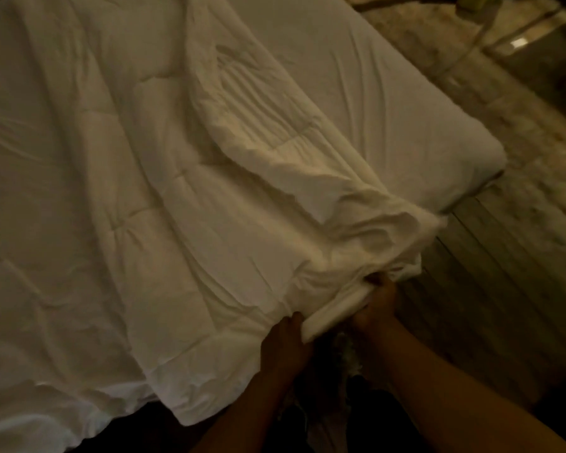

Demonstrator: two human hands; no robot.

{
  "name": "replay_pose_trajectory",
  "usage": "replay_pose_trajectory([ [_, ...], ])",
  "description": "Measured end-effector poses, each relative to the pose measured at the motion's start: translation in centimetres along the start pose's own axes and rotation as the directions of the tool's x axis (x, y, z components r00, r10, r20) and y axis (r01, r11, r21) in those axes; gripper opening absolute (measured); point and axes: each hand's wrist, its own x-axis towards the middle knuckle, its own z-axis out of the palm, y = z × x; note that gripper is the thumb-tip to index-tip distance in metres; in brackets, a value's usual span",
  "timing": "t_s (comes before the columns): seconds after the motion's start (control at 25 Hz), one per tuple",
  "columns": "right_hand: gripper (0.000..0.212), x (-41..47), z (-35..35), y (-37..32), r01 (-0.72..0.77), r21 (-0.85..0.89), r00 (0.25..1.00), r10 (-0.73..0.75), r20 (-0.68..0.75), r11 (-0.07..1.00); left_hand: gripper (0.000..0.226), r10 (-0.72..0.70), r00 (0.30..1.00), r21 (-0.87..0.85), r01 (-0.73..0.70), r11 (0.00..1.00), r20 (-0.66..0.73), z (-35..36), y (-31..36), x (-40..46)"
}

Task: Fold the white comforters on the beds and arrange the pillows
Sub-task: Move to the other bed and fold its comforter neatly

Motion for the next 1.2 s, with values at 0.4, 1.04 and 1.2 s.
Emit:
replay_pose_trajectory([
  [0.4, 0.032, 7.7, -6.7, -7.0, 0.424, -0.867, 0.897, 0.253, 0.362, -0.262, 0.059, -0.353, 0.935, 0.265, 0.35, 0.899, -0.038, 7.4, 0.4, 4.2],
  [1.04, 0.078, 14.3, -4.7, -11.7, 0.352, -0.935, 0.892, -0.286, 0.351, -0.051, 0.036, -0.377, 0.846, -0.056, 0.385, 0.921, -0.377, 11.8, 1.7, 4.4],
  [1.2, 0.045, 9.9, -4.4, -13.9, 0.379, -0.918, 0.925, -0.056, 0.375, 0.115, 0.058, -0.384, 0.841, -0.039, 0.4, 0.916, -0.382, 10.1, 2.8, 1.6],
])
